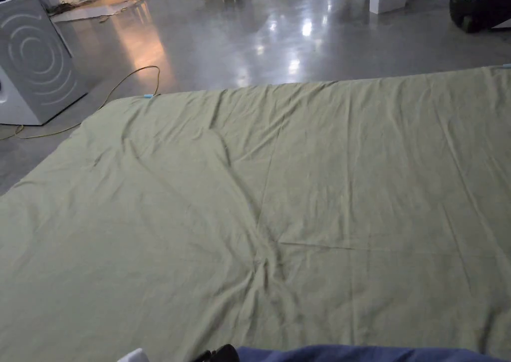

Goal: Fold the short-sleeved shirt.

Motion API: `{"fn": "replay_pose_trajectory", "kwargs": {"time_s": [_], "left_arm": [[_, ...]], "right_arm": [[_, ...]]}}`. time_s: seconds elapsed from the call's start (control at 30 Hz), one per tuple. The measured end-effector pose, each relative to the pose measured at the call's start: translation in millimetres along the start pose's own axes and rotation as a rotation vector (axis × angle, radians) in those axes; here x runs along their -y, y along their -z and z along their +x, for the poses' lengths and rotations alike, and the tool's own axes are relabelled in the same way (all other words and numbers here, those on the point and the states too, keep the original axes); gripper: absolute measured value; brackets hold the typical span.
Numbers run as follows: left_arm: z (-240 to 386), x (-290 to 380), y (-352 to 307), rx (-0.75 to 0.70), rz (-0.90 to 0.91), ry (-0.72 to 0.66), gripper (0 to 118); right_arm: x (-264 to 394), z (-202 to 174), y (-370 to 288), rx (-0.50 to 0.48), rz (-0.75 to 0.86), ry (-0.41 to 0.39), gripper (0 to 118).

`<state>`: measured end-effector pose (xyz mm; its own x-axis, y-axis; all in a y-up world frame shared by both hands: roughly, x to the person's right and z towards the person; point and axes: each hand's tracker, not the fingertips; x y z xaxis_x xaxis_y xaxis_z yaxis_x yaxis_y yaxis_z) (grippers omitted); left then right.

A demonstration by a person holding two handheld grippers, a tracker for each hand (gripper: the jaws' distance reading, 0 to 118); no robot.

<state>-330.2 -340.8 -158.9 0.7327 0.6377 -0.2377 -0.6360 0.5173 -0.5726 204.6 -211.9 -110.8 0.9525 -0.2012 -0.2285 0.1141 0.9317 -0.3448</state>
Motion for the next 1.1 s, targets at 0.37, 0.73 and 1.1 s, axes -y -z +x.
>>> {"fn": "replay_pose_trajectory", "kwargs": {"time_s": [0.37, 0.73, 1.1], "left_arm": [[-10, 19, 44, 0.04, -0.099, -0.189, 31], [-8, -36, 6, -0.045, 0.068, -0.113, 14], [48, -50, -14, -0.012, 0.031, 0.069, 14]], "right_arm": [[10, 16, -4, 0.032, -0.044, 0.138, 0], [8, 14, -8, 0.036, -0.066, 0.061, 0], [18, 12, -6, 0.034, -0.07, 0.104, 0]]}}
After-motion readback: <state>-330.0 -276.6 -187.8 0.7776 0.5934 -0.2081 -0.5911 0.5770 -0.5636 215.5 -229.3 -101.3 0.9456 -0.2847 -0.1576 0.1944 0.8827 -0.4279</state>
